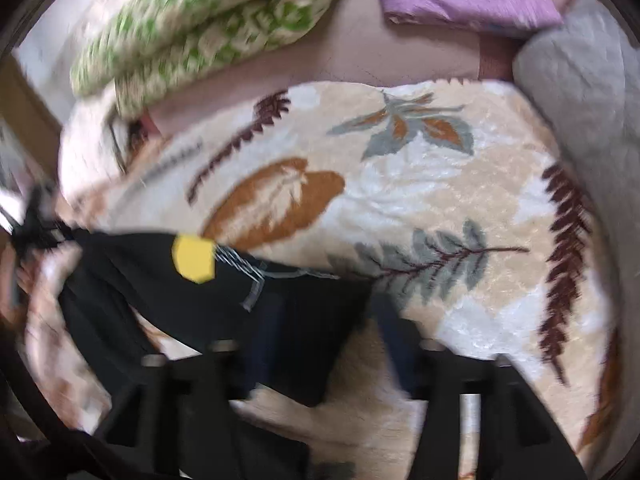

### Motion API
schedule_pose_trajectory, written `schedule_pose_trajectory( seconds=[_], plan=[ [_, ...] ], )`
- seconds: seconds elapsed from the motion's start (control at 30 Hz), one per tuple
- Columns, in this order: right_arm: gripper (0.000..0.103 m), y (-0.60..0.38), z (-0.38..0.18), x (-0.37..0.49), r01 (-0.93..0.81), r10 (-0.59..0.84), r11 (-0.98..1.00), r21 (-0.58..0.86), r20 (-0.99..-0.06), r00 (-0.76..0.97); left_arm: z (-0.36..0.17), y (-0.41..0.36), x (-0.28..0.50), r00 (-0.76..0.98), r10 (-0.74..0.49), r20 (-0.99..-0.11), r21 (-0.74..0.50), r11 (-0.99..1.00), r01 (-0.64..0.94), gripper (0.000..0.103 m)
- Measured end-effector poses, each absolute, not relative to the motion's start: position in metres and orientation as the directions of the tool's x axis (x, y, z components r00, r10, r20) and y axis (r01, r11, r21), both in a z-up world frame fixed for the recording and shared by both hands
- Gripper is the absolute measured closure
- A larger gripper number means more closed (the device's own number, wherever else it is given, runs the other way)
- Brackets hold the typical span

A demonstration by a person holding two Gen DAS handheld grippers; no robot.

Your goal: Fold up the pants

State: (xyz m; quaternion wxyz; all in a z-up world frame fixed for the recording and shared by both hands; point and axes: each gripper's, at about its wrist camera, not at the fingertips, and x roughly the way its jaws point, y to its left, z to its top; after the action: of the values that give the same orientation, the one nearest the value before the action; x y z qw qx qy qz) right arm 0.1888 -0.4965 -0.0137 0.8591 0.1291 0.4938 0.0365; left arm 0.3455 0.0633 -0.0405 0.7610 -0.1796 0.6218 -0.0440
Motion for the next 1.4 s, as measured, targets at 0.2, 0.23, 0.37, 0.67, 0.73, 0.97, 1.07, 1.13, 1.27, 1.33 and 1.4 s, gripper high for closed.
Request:
schedule_pose_trajectory(
  seconds=[0.2, 0.23, 0.37, 0.67, 0.73, 0.97, 1.07, 1.13, 1.27, 1.33, 1.4],
  plan=[
    [0.041, -0.502, -0.033, 0.213, 0.132, 0.255, 0.933, 0.335, -0.874, 0.414, -0.046, 0.061, 0.354, 0.180, -0.304, -0.935, -0.331, 0.933, -0.143, 0.071],
    [0.041, -0.500, -0.038, 0.216, 0.137, 0.269, 0.928, 0.347, -0.877, 0.399, -0.047, 0.061, 0.357, 0.168, -0.307, -0.937, -0.331, 0.933, -0.140, 0.071],
    [0.063, -0.492, -0.051, 0.223, 0.156, 0.334, 0.899, 0.410, -0.870, 0.364, -0.050, 0.055, 0.369, 0.092, -0.308, -0.947, -0.316, 0.944, -0.096, 0.064],
    [0.090, -0.470, -0.053, 0.235, 0.097, 0.254, 0.950, 0.298, -0.913, 0.319, -0.048, 0.012, 0.381, 0.000, -0.126, -0.992, -0.125, 0.984, 0.125, 0.062],
    [0.090, -0.466, -0.050, 0.232, 0.081, 0.236, 0.958, 0.275, -0.917, 0.321, -0.040, 0.004, 0.379, 0.001, -0.112, -0.994, -0.110, 0.978, 0.175, 0.062],
    [0.090, -0.464, -0.052, 0.232, 0.076, 0.224, 0.963, 0.259, -0.924, 0.310, -0.007, 0.017, 0.365, 0.030, -0.206, -0.978, -0.196, 0.958, 0.211, 0.048],
    [0.087, -0.464, -0.055, 0.231, 0.081, 0.221, 0.963, 0.257, -0.925, 0.308, -0.004, 0.023, 0.370, 0.052, -0.197, -0.979, -0.183, 0.964, 0.195, 0.040],
    [0.086, -0.465, -0.056, 0.232, 0.085, 0.225, 0.961, 0.262, -0.924, 0.309, -0.013, 0.027, 0.377, 0.038, -0.170, -0.985, -0.163, 0.976, 0.146, 0.037],
    [0.086, -0.466, -0.057, 0.232, 0.092, 0.230, 0.959, 0.269, -0.924, 0.306, -0.031, 0.028, 0.382, -0.003, -0.147, -0.989, -0.146, 0.981, 0.129, 0.037],
    [0.086, -0.466, -0.057, 0.233, 0.089, 0.228, 0.960, 0.266, -0.926, 0.302, -0.030, 0.026, 0.387, 0.003, -0.133, -0.991, -0.132, 0.985, 0.111, 0.037],
    [0.088, -0.464, -0.056, 0.233, 0.082, 0.221, 0.963, 0.255, -0.929, 0.299, -0.031, 0.025, 0.391, 0.011, -0.100, -0.995, -0.099, 0.992, 0.084, 0.042]
  ],
)
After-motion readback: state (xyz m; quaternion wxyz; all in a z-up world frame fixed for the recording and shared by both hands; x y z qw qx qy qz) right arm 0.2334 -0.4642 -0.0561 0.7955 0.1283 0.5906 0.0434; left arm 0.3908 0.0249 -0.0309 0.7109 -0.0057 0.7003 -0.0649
